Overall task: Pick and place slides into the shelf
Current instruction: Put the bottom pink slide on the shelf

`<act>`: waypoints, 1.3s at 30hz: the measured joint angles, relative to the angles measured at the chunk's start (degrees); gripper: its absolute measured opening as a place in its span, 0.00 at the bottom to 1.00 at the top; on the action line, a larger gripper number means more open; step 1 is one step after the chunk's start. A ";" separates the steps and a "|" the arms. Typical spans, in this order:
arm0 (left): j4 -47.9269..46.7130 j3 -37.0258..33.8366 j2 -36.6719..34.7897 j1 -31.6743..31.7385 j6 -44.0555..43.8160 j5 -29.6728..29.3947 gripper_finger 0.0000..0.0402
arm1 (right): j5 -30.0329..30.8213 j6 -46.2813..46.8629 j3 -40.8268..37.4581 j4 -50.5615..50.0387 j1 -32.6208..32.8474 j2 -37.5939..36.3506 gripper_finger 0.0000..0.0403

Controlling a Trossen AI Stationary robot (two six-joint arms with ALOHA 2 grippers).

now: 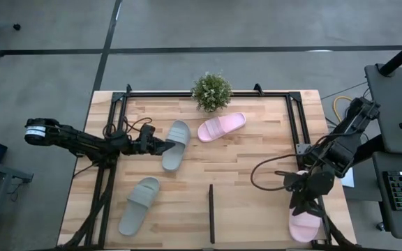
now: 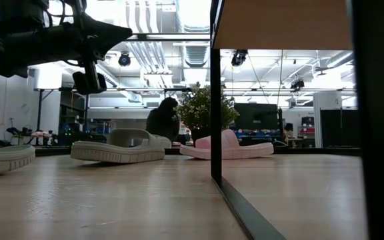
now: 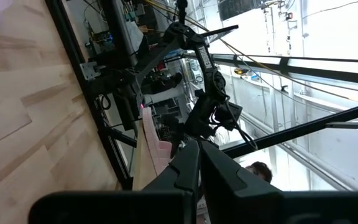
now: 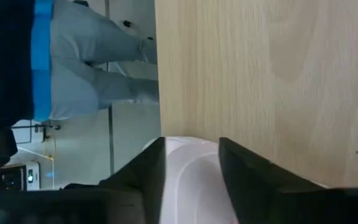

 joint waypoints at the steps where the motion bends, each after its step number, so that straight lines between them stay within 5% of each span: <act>1: 0.00 0.00 0.00 0.00 0.00 0.02 0.00 | 0.02 0.02 0.00 0.04 -0.17 0.04 0.30; 13: -0.02 0.00 0.00 0.00 0.35 0.20 0.00 | 0.44 -0.87 0.00 0.07 -0.57 0.15 0.03; 39: -0.89 0.02 0.02 0.00 0.46 -0.44 0.00 | -5.01 -1.11 -0.02 1.35 -0.59 3.65 0.02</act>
